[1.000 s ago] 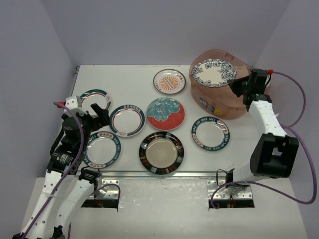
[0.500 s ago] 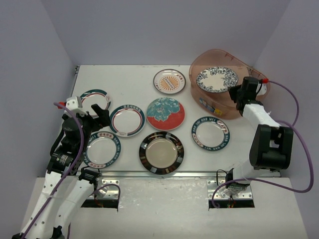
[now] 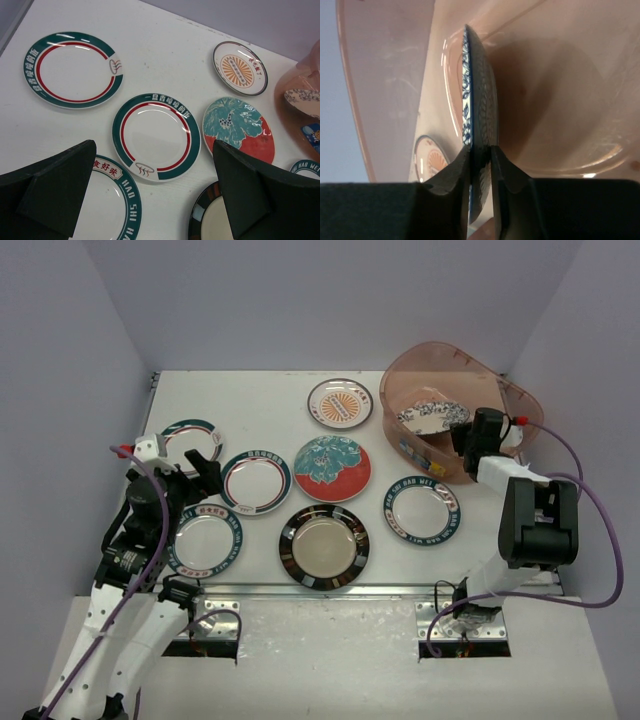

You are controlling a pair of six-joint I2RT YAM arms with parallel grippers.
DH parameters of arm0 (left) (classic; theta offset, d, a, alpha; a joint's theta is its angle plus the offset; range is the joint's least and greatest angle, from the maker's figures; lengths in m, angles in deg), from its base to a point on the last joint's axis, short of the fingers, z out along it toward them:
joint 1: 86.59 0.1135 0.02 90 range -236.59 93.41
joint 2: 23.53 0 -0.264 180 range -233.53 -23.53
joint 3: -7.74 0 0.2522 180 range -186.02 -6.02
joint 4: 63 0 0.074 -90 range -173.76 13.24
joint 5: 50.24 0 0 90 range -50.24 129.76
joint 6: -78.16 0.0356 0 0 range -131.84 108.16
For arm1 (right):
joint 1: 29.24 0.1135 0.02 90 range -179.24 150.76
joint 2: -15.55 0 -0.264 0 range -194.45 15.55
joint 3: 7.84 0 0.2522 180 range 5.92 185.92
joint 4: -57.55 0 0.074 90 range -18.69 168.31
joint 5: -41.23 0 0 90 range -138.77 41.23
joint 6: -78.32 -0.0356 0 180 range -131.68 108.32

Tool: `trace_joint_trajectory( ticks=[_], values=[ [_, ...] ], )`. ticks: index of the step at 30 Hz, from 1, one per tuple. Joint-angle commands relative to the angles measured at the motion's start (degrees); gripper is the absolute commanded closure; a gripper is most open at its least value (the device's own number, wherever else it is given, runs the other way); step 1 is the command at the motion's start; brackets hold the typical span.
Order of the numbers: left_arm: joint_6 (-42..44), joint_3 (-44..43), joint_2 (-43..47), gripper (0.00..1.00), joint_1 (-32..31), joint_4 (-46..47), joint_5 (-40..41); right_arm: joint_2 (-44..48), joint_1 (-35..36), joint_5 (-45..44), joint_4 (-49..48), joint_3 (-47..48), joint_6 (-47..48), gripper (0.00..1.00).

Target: Place the plates into the plastic bin on the countertop

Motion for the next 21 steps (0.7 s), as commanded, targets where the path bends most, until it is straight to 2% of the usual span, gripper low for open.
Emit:
trace_joint_trajectory(
  ticks=[1, 3, 4, 7, 9, 10, 13, 18, 21],
  values=[
    [-0.44, 0.01, 0.58, 0.0, -0.53, 2.32, 0.42, -0.73, 0.24, -0.06, -7.73, 7.0, -2.42, 0.68],
    [-0.44, 0.01, 0.65, 0.0, -0.53, 2.38, 0.55, -1.29, 0.24, -0.14, -6.07, 7.77, -2.06, 0.65],
    [-0.53, 0.0, 0.73, 0.0, -0.62, 2.29, 0.8, -1.88, 0.25, 0.03, -4.4, 9.02, -1.97, 0.59],
    [-0.67, -0.14, 0.38, 0.0, -0.62, 2.29, 0.77, -2.11, 0.33, 1.35, -1.45, 11.4, -1.24, 0.32],
    [-0.79, -0.49, -0.83, 0.0, -0.62, 2.18, 0.08, -1.92, 0.39, 3.69, 3.86, 14.26, -1.25, 0.08],
    [-0.85, -0.69, -1.47, 0.0, -0.62, 2.06, -0.33, -1.77, 0.35, 4.37, 6.88, 15.92, -0.99, 0.01],
    [-1.23, -1.49, -3.66, 0.0, -0.62, 1.59, -1.56, -1.36, 0.42, 6.35, 15.38, 20.44, -0.75, 0.01],
    [-3.64, -5.06, -11.46, 0.0, -0.57, 1.15, -7.08, 0.69, 1.34, 19.37, 8.35, 20.64, 2.87, 0.01],
    [-5.97, -8.63, -19.49, 0.0, -0.62, 2.93, -16.78, 1.81, 4.43, 24.16, 11.02, 25.94, 11.75, 0.01]
  ],
)
